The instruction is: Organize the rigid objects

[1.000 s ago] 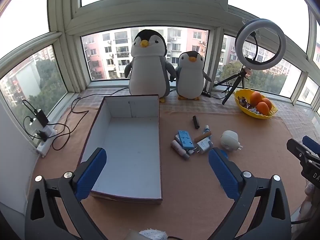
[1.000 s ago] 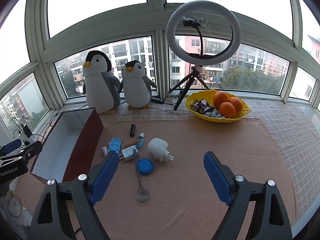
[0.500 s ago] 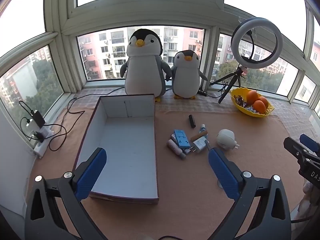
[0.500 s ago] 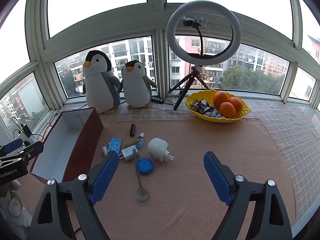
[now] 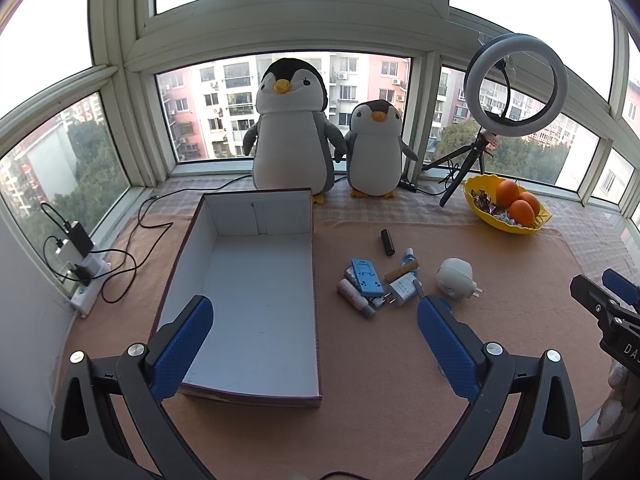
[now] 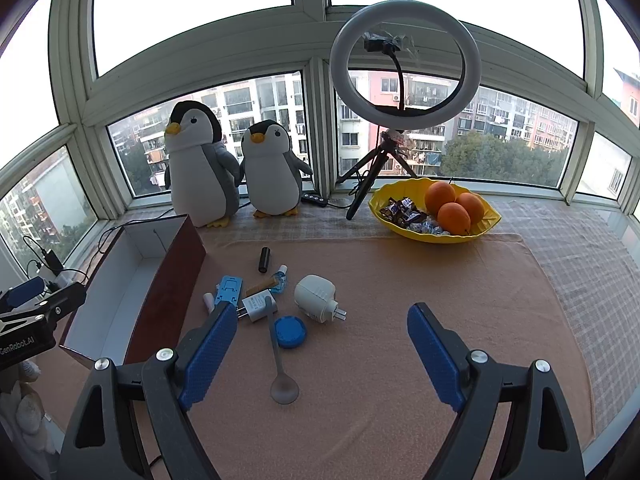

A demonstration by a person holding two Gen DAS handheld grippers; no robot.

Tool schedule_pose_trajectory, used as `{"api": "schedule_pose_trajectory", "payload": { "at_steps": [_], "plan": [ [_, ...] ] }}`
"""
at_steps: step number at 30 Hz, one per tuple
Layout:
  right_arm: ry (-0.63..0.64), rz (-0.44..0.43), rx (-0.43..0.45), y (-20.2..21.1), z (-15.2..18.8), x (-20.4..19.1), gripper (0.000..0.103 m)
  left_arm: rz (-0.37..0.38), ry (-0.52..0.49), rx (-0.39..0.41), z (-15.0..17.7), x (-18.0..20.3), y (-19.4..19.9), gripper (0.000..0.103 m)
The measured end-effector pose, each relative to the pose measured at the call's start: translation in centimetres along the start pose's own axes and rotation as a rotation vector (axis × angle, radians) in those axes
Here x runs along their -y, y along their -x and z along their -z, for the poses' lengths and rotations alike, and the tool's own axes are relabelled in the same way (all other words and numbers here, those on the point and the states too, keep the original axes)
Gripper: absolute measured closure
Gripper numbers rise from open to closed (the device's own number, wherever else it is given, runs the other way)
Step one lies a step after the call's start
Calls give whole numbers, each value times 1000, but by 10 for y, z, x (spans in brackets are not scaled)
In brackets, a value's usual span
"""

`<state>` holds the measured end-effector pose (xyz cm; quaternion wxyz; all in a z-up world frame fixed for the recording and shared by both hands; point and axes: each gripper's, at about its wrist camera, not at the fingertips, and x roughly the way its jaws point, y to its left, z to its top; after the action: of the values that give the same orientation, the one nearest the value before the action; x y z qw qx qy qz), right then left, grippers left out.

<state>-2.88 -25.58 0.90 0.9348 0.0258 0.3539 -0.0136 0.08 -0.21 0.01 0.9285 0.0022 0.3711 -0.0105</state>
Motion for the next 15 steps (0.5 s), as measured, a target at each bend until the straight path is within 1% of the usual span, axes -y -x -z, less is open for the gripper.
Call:
{"api": "schedule_pose_trajectory", "payload": {
  "at_steps": [15],
  "plan": [
    [-2, -2, -3, -1, 0, 1, 19, -6, 2, 2, 0, 0, 1, 1]
  ]
}}
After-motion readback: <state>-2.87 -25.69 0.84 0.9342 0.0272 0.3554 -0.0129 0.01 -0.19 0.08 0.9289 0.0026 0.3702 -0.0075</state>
